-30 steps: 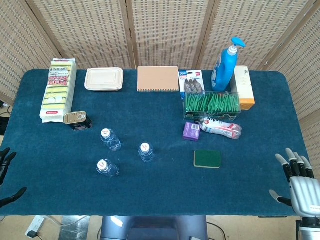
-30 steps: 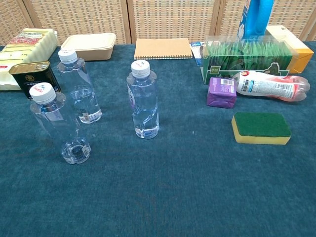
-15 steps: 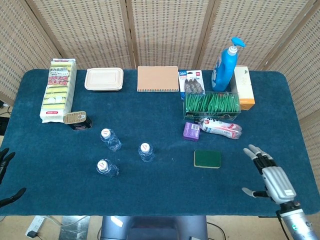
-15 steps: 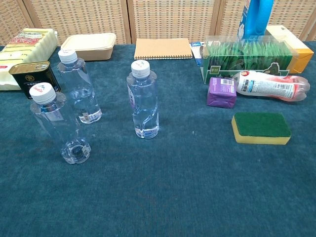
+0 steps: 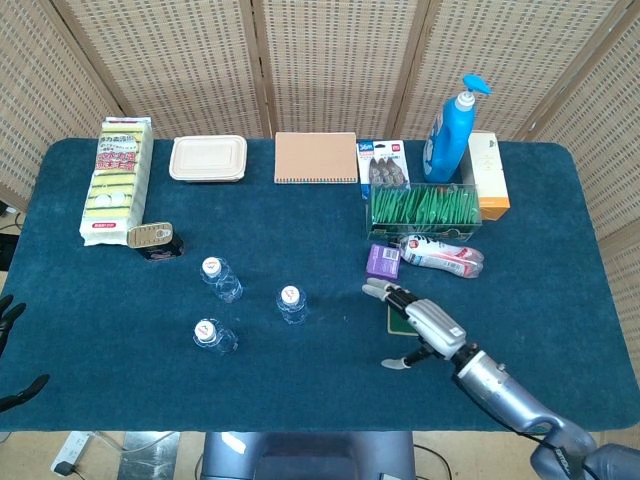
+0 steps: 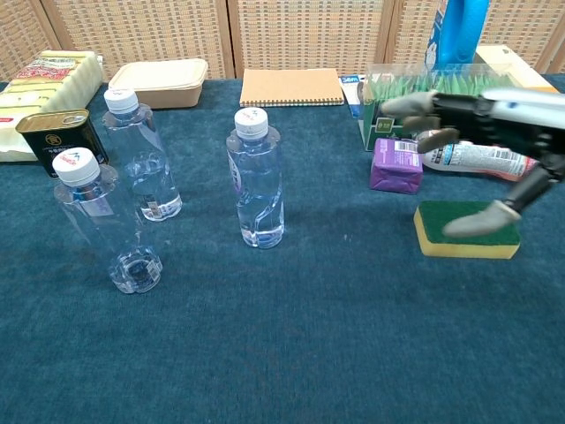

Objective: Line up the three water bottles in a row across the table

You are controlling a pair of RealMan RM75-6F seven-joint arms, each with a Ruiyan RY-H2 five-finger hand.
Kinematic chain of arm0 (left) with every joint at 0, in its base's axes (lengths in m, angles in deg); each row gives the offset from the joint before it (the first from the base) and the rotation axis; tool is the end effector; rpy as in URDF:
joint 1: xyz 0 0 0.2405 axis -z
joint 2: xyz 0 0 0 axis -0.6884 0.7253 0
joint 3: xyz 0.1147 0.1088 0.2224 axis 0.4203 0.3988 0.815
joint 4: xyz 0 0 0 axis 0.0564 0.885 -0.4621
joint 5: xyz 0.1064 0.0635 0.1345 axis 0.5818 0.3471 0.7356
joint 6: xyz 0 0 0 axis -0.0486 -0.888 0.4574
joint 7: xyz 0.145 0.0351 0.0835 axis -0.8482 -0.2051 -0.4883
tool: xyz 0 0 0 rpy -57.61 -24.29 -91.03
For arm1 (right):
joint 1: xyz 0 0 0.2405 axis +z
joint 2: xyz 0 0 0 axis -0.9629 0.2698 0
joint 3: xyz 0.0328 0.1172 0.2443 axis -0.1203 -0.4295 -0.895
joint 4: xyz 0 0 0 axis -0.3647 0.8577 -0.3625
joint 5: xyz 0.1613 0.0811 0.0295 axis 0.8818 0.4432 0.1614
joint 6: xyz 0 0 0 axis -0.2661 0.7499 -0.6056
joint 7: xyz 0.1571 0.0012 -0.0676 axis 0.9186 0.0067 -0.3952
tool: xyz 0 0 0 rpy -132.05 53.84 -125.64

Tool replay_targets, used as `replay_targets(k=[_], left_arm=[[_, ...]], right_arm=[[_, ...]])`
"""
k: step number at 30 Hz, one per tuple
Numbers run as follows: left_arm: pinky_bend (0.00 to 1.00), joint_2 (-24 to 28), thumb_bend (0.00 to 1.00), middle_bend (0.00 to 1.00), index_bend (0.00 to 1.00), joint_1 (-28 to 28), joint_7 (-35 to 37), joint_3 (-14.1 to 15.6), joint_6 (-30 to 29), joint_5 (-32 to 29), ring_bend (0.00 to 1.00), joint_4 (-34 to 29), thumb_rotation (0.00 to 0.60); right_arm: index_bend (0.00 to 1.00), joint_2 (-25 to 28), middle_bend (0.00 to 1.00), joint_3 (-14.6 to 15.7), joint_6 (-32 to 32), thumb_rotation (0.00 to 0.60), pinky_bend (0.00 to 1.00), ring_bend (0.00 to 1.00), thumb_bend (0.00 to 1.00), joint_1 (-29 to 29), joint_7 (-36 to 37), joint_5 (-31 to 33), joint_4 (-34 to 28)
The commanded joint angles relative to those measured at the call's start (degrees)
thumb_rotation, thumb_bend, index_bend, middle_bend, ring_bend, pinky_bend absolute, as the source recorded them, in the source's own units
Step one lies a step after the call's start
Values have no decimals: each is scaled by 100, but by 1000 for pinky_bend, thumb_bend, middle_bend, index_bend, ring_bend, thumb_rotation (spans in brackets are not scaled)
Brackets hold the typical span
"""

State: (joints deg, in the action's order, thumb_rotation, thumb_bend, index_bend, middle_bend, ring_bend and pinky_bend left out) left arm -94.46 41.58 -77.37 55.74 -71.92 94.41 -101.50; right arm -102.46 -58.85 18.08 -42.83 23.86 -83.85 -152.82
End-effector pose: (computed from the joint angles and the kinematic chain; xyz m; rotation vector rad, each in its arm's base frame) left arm -0.3161 0.1507 0.2197 -1.4064 -0.9166 -0.9733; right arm -0.1749 -0.3017 0.0513 1.9266 -1.4888 1.3970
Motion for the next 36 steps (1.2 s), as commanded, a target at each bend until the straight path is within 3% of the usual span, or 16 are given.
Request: replay_targets(k=[1, 9, 17, 24, 28, 32, 36], left_arm=[[69, 12, 173, 0, 0, 34, -8, -28, 85, -77, 0, -33, 600], [69, 22, 173, 0, 0, 94, -35, -91, 242, -237, 0, -79, 600], [69, 27, 172, 0, 0, 144, -30, -149, 392, -407, 0, -84, 600], [69, 43, 173, 0, 0, 156, 42, -185, 456, -511, 0, -72, 600], [69, 54, 171, 0, 0, 148, 100, -197, 454, -538, 0, -63, 600], [69, 61, 172, 0, 0, 143, 152, -213, 453, -566, 0, -45, 600], [69, 63, 172, 0, 0, 154, 164, -204, 480, -548, 0, -39, 600]], right_arm=[[0, -342, 28, -196, -196, 600, 122, 14, 12, 295, -8, 182, 88], [0, -1056, 24, -612, -739, 600, 122, 14, 12, 909, -181, 853, 463], [0, -1562, 31, -802, -1369, 600, 122, 17, 12, 1459, -123, 1399, 881], [38, -1975, 120, -901, -1569, 600, 152, 113, 12, 1741, -163, 1704, 1166], [237, -2298, 301, -1000, -1421, 600, 260, 286, 31, 1778, -380, 1936, 1502], [496, -2475, 530, -990, -1314, 600, 531, 513, 97, 1745, -537, 2071, 1717], [566, -2558, 614, -939, -1208, 600, 678, 596, 151, 1670, -514, 2121, 1826]])
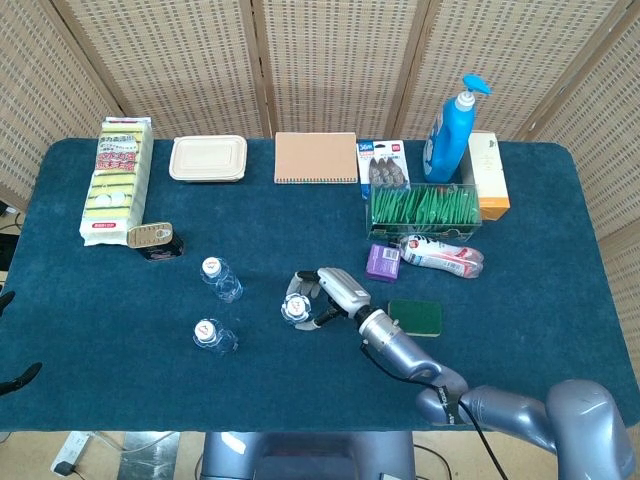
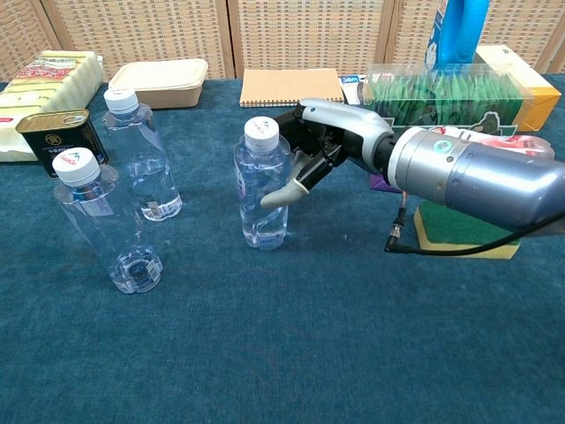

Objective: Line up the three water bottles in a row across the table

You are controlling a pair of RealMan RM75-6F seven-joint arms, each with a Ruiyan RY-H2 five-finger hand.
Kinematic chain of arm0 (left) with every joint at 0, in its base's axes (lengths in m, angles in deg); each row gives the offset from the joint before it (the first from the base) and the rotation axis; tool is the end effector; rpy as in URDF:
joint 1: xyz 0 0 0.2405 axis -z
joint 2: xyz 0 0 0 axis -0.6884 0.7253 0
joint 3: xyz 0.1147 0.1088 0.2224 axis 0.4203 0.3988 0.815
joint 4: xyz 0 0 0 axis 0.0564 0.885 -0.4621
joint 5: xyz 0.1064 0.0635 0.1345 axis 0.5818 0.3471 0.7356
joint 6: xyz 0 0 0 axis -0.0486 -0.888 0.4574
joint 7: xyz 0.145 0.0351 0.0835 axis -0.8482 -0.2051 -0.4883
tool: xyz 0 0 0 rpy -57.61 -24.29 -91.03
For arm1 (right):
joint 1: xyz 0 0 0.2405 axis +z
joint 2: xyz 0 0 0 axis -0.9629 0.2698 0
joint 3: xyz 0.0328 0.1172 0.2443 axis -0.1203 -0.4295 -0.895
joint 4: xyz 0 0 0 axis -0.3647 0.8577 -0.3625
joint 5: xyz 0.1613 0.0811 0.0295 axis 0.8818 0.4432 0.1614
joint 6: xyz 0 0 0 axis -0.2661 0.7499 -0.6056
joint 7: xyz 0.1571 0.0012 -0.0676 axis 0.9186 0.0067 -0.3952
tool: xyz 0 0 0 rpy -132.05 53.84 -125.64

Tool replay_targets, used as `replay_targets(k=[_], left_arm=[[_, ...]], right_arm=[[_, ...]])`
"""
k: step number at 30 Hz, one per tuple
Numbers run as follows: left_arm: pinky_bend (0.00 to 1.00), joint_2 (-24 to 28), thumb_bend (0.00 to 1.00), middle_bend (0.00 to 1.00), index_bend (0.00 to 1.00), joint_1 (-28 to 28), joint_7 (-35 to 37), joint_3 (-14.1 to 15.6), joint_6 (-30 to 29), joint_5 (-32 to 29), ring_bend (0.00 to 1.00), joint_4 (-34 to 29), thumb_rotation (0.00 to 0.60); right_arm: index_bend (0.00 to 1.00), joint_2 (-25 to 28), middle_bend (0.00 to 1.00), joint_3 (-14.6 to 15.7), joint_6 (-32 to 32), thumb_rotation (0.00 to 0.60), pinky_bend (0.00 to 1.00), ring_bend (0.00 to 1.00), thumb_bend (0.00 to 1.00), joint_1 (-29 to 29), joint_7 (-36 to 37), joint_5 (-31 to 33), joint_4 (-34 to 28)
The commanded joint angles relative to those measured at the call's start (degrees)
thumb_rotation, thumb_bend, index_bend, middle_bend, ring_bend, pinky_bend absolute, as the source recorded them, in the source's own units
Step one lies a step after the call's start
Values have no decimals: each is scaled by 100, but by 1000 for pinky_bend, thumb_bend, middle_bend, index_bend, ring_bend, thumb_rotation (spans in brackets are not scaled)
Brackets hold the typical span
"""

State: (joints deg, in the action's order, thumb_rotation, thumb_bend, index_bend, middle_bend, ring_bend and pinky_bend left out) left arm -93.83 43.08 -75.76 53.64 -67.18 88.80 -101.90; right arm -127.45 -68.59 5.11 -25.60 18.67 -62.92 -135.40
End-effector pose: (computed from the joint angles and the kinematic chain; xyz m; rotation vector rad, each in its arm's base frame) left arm -0.3296 0.1661 0.2240 -1.3447 -0.9743 -0.9288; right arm -0.0823 -0.3766 -0.0686 1.8255 -1.6766 1.4251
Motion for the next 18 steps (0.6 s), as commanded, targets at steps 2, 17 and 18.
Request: replay_targets(k=[2, 17, 18], left_arm=[[69, 2, 173, 0, 0, 1, 5, 14, 1, 33, 0, 0, 600], [69, 25, 171, 0, 0, -36, 64, 97, -111, 260, 0, -12, 600], [69, 26, 172, 0, 0, -36, 59, 102, -116, 275, 0, -17, 600]], right_arm=[[582, -68, 629, 57, 151, 600, 715, 609, 190, -91, 33, 25, 92], [587, 980, 633, 177, 833, 600, 723, 611, 230, -621, -107, -118, -783], [587, 1059, 633, 195, 839, 600, 723, 611, 230, -659, -102, -103, -830]])
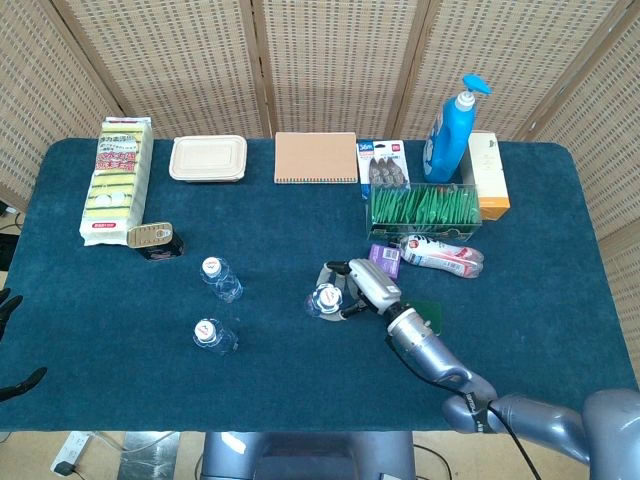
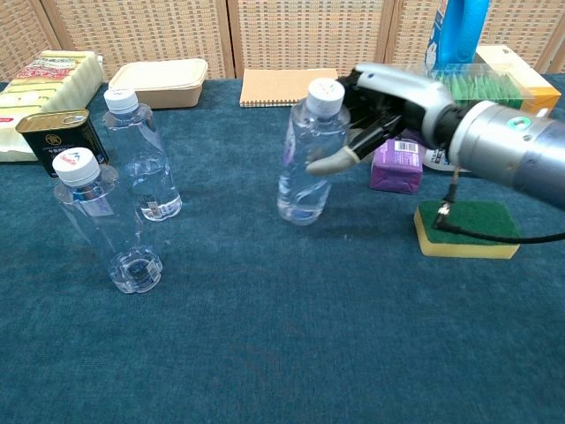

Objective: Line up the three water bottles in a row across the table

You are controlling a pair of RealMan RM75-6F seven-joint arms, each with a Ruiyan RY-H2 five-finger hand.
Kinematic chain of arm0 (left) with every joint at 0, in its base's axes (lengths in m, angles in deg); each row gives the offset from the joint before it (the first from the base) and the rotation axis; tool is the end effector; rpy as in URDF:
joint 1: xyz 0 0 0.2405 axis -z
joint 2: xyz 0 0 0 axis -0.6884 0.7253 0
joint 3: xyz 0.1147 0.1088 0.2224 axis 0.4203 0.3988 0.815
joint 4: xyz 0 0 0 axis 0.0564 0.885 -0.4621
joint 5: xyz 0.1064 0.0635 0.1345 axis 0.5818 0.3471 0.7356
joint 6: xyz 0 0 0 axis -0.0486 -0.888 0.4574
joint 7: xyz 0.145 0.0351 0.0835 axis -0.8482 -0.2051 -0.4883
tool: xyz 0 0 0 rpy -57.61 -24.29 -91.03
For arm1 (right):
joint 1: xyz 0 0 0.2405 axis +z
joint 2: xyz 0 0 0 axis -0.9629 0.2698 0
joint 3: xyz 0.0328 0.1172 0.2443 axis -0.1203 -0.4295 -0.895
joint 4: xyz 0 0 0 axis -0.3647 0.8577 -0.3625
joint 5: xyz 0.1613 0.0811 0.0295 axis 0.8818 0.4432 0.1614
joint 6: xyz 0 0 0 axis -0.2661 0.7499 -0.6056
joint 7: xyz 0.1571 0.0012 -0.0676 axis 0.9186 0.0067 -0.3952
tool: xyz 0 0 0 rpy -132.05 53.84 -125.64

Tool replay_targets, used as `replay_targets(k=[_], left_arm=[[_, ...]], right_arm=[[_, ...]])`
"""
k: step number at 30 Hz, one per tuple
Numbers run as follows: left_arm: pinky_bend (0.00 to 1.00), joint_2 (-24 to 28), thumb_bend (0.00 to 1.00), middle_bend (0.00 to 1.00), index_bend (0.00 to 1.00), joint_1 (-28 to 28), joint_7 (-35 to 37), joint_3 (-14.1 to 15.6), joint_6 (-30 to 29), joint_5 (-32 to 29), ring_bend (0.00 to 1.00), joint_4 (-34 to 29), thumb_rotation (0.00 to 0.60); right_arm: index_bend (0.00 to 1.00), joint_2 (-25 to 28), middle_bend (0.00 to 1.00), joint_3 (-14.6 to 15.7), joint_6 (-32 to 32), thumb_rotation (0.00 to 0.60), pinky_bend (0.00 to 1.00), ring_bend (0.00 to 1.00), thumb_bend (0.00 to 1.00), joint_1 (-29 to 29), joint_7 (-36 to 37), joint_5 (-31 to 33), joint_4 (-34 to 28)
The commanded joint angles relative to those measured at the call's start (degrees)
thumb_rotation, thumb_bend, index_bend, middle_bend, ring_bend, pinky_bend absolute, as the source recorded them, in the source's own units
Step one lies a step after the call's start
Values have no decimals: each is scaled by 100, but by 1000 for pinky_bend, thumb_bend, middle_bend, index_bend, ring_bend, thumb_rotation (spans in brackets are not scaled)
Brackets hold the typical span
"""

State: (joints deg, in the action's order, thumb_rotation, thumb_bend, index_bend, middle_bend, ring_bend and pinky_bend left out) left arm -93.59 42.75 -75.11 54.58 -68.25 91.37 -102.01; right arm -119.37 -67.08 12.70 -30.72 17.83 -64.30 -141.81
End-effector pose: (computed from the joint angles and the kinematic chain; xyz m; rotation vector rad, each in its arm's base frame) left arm -0.3235 0.1613 0.2217 -1.3782 -0.9742 -0.9543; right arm -0.1141 -0.3757 -0.0124 1.7316 -1.5679 1.5042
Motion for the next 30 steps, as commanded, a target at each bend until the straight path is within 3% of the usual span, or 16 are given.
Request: replay_targets(k=[1, 11, 30], left_arm=[[69, 2, 172, 0, 0, -2, -18, 14, -13, 38, 0, -14, 600], [69, 5, 173, 0, 0, 6, -96, 66, -30, 172, 0, -71, 600], [69, 29, 173, 0, 0, -21, 2, 77, -95, 182, 0, -49, 600]], right_arm=[[587, 315, 633, 65, 76, 600, 723, 611, 230, -178, -20, 50, -221], [587, 621, 633, 346, -66, 600, 717, 611, 231, -410, 72, 124, -113], [587, 887, 624, 540, -57, 600, 697, 605, 231, -568, 56, -26, 128]])
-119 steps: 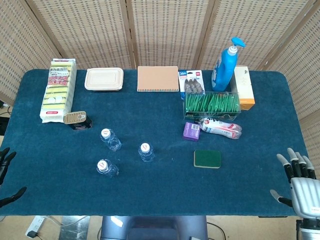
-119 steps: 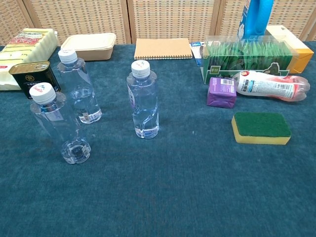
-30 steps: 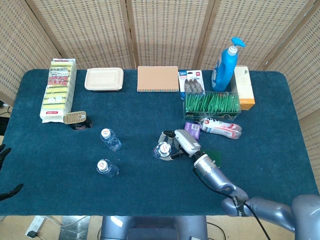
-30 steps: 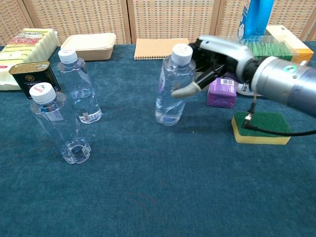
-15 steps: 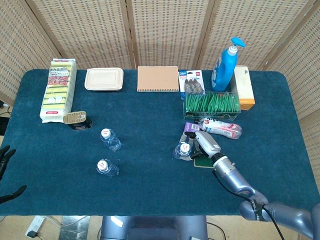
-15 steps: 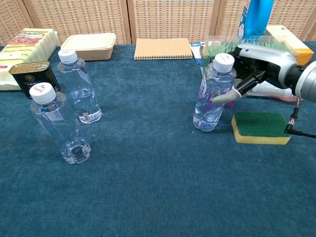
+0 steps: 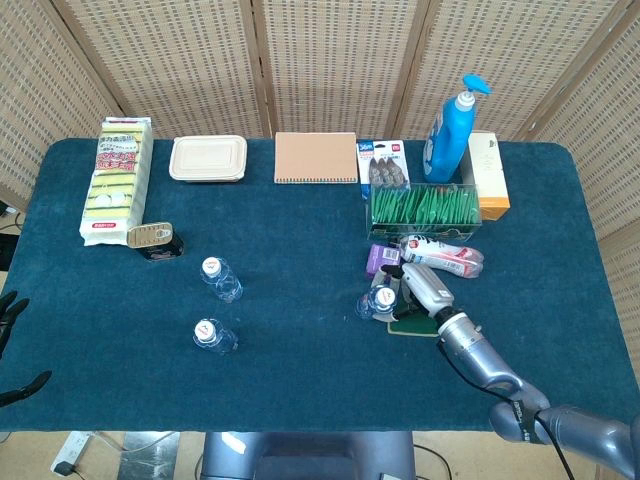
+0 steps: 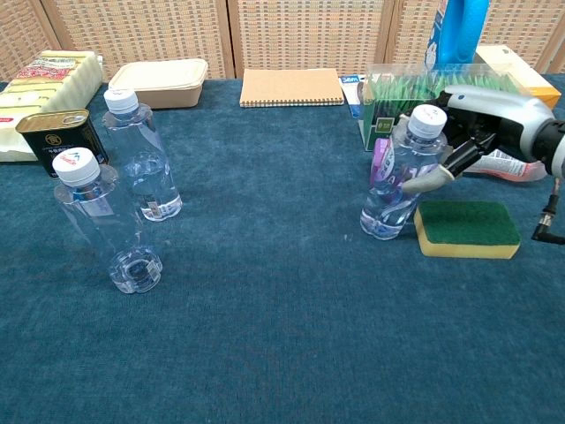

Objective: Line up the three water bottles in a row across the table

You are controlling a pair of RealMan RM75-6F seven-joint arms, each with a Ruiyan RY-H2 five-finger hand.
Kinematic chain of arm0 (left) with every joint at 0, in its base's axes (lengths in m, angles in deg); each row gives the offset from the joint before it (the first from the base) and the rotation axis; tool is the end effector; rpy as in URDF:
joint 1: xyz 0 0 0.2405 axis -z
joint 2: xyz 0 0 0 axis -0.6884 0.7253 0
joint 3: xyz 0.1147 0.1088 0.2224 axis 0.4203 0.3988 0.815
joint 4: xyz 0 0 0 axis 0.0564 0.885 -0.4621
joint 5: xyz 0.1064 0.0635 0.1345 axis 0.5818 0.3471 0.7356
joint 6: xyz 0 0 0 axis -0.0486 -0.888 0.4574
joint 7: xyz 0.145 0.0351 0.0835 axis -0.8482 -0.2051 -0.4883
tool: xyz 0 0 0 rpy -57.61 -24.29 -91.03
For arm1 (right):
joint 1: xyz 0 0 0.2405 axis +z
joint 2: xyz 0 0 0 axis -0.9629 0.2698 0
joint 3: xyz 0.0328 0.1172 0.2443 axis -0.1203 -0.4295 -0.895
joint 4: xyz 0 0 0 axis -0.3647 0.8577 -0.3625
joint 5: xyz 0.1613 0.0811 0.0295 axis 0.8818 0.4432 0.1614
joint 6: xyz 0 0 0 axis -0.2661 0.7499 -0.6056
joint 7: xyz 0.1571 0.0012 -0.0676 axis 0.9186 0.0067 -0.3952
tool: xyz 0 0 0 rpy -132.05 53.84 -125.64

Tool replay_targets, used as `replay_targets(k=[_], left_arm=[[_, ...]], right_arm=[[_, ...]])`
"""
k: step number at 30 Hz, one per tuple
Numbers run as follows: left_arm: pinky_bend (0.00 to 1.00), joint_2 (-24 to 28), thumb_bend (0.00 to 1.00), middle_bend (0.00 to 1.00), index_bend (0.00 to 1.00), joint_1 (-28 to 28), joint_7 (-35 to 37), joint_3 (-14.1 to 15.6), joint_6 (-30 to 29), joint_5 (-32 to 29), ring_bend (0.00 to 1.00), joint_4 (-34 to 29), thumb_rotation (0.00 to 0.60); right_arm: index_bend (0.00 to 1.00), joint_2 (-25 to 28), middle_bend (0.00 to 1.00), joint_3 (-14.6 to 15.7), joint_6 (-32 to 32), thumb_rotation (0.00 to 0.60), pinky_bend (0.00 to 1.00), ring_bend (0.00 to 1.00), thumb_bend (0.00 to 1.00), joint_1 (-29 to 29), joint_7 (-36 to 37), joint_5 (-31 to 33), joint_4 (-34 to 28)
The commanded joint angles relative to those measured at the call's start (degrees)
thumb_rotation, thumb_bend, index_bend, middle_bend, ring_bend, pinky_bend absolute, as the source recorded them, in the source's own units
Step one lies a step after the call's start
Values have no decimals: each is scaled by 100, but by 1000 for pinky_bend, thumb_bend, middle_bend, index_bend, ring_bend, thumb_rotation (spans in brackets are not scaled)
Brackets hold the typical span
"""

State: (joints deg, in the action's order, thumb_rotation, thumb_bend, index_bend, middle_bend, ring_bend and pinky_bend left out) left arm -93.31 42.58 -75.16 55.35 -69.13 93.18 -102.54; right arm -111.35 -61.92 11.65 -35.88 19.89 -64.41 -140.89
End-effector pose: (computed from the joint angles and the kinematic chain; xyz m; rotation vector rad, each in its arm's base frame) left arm -0.3178 0.1577 0.2202 -1.4027 -0.9716 -0.9718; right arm -0.1918 -0.3691 0.0203 1.6861 -1.5515 1.2872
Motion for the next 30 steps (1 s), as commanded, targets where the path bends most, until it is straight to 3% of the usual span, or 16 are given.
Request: replay_targets(k=[1, 6, 11, 19, 23, 30], left_arm=[[69, 1, 173, 0, 0, -4, 11, 3, -7, 6, 0, 5, 600], [69, 7, 173, 0, 0, -2, -4, 28, -8, 57, 0, -8, 600], [69, 5, 173, 0, 0, -20, 0, 35, -44, 72, 0, -6, 600], [69, 16, 172, 0, 0, -23, 39, 50, -69, 114, 0, 4, 600], [69, 20, 172, 0, 0, -30, 55, 59, -87, 134, 0, 9, 600], [69, 25, 172, 0, 0, -19, 102, 61, -60, 117, 0, 32, 600]], right_arm=[[587, 111, 624, 25, 50, 600, 697, 605, 231, -67, -143, -4, 15], [555, 201, 593, 56, -4, 600, 694, 577, 230, -86, -131, -6, -26], [320, 364, 362, 142, -167, 600, 608, 363, 213, -72, -35, -64, -130], [145, 687, 142, 242, -291, 600, 421, 149, 159, -57, 205, -227, -416], [124, 721, 100, 221, -198, 600, 334, 102, 150, -80, 256, -261, -502], [99, 1128, 62, 230, 24, 600, 277, 59, 135, -214, 267, -329, -933]])
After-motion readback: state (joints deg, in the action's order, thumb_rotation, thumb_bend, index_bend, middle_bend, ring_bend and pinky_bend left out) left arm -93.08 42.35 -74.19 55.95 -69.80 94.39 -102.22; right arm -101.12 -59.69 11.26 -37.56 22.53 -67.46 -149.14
